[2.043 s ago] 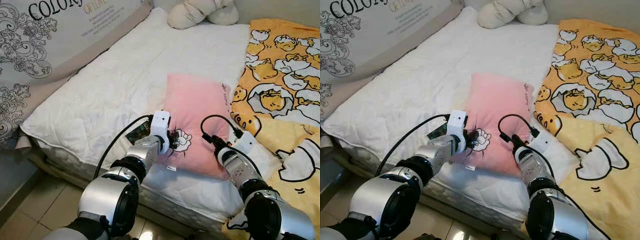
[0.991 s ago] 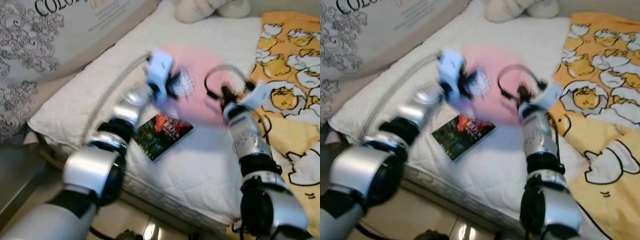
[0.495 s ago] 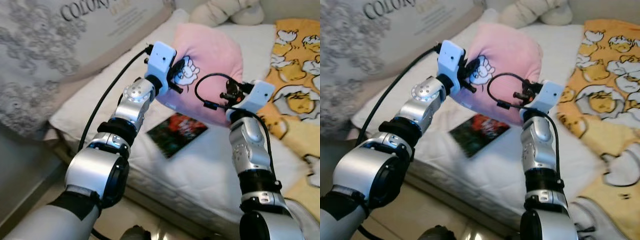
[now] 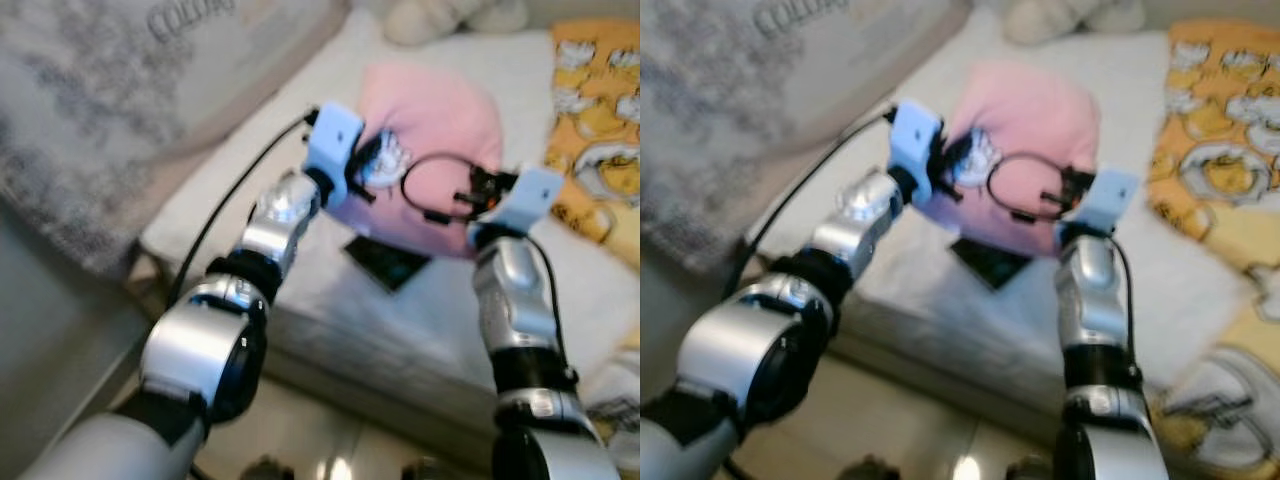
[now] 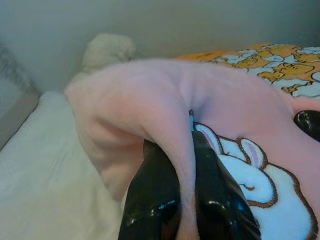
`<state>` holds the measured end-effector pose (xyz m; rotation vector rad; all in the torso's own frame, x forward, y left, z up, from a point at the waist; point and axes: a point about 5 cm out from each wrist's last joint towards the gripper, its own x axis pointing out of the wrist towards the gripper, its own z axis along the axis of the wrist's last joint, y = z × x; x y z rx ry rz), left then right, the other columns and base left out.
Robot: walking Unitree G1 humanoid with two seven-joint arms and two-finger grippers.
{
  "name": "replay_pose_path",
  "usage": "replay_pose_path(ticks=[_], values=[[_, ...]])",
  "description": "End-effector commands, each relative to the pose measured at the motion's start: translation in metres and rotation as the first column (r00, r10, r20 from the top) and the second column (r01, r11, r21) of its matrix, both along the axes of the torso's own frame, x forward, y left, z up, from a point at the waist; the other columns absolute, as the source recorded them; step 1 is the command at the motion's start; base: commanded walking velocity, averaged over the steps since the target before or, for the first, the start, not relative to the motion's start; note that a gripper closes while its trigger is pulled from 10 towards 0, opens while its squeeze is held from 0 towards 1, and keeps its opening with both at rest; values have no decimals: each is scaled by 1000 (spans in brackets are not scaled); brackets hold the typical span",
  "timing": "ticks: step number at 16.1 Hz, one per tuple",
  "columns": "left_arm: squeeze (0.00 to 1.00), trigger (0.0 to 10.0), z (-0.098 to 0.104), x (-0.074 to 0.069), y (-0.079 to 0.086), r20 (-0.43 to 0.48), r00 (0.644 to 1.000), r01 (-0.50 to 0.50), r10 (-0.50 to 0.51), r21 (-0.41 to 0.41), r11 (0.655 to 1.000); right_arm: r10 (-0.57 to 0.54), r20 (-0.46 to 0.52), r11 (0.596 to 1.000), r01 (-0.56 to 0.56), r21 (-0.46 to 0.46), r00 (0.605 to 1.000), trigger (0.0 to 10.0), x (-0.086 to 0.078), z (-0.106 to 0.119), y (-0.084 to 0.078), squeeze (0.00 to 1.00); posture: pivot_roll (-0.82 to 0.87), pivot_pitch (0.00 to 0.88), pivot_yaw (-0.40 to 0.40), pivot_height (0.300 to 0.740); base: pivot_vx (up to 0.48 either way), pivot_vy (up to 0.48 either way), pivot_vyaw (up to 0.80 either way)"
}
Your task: Clean up the room
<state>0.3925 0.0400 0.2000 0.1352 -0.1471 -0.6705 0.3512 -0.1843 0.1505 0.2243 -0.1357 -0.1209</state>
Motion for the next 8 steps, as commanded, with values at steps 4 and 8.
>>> replay_pose_path(ticks=[4, 8], values=[[0, 10000, 0, 5, 20, 6, 998, -63, 63, 8, 998, 2, -22, 998, -4, -68, 1000, 10000, -7, -9, 5, 0, -65, 0, 86, 740, 0, 480, -505], [0, 10000, -6, 4, 21, -12, 992, -127, 127, -36, 991, 11, -28, 989, -15, -146, 1000, 10000, -6, -8, 4, 0, -67, 0, 80, 740, 0, 0, 0]])
